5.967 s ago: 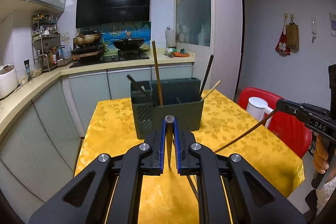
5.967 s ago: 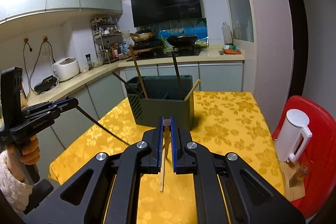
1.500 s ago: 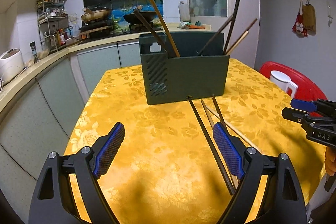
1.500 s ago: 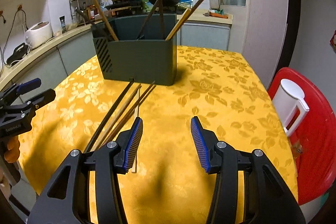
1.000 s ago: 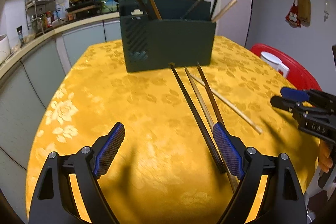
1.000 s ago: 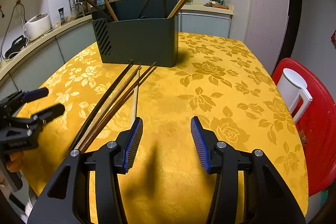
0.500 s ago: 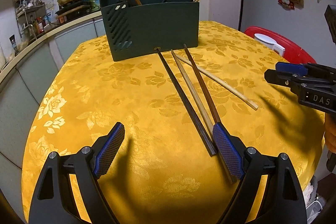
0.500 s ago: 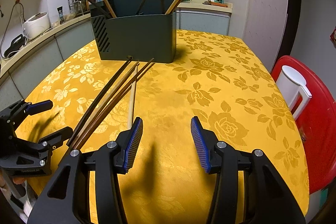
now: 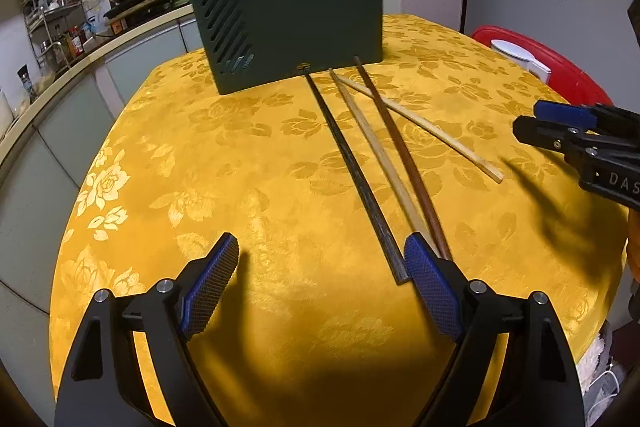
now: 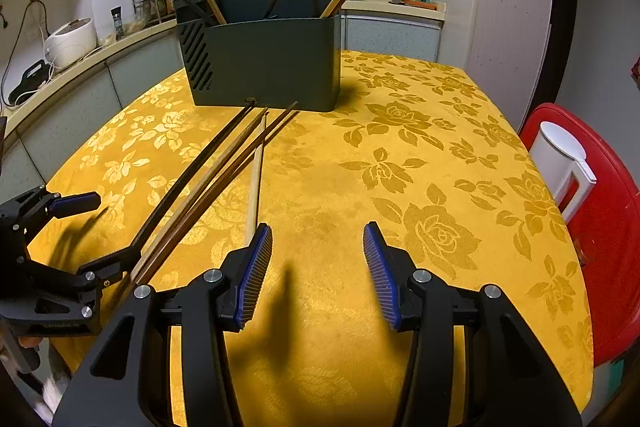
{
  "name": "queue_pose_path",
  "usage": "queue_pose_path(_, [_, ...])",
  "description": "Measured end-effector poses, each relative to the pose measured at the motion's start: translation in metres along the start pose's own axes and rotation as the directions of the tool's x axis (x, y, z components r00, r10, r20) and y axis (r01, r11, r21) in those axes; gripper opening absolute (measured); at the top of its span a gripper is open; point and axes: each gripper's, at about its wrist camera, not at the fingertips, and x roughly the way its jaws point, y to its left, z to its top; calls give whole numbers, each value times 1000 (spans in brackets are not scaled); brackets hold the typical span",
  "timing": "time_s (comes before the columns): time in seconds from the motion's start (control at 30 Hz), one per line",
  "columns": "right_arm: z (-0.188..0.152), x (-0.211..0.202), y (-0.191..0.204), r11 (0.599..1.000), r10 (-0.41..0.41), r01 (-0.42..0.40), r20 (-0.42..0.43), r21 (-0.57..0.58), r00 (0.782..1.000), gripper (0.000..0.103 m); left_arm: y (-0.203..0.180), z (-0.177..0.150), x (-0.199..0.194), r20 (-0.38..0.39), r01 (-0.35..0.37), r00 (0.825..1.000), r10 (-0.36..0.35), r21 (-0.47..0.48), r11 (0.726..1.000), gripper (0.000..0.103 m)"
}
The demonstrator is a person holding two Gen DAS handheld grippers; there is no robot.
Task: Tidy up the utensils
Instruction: 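Close the left tool on a dark chopstick while the right tool closes on a bamboo chopstick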
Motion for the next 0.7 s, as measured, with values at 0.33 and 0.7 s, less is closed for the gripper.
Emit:
queue_pose_path(0.33, [-12,9,26,995,52,-54,-25,-87,998,46,11,-4,-4,-4,22,1000,-22,-43,999,58])
queue_pose_path(0.7, [-15,19,32,992,99,-102,-38,-71,994,27,4,-7,-6,29,77,997,-75,-48,996,44])
